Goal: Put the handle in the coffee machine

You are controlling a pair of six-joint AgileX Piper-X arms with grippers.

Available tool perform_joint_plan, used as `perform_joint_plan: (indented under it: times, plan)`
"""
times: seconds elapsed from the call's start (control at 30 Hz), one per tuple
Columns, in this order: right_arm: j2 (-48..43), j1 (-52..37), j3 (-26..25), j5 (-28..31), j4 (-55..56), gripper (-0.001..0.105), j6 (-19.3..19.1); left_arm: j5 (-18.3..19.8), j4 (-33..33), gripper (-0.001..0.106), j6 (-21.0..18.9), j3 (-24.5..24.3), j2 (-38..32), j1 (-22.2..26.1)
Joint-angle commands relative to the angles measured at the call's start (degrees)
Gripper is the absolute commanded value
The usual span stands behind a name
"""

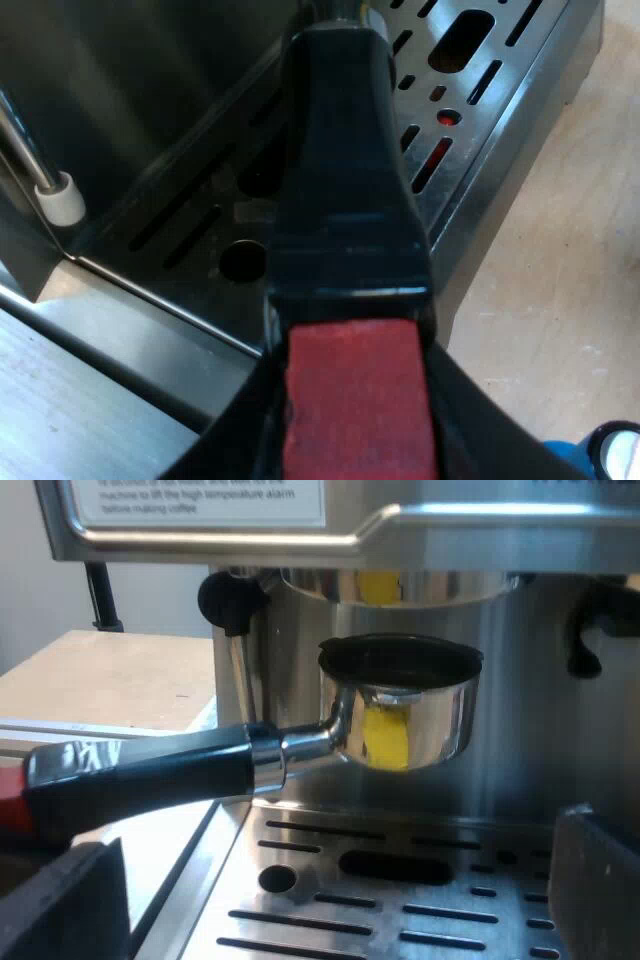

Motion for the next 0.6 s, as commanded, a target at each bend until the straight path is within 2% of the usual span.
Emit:
perform_joint_plan:
  times: [0.03, 0.43, 0.6]
  plan:
    - [0.28, -0.54, -0.18, 0.35, -1.41, 0.086, -0.69, 3.53, -2.28, 0.0, -0.51, -0.92, 0.31, 0.17]
    - [0.27, -0.48, -0.18, 0.35, -1.4, 0.086, -0.69, 3.46, -4.49, 0.0, -0.51, -1.11, 0.36, 0.17]
    - [0.27, -0.48, -0.18, 0.35, -1.4, 0.086, -0.69, 3.79, -4.37, 0.0, -2.61, -3.05, 0.36, 0.17]
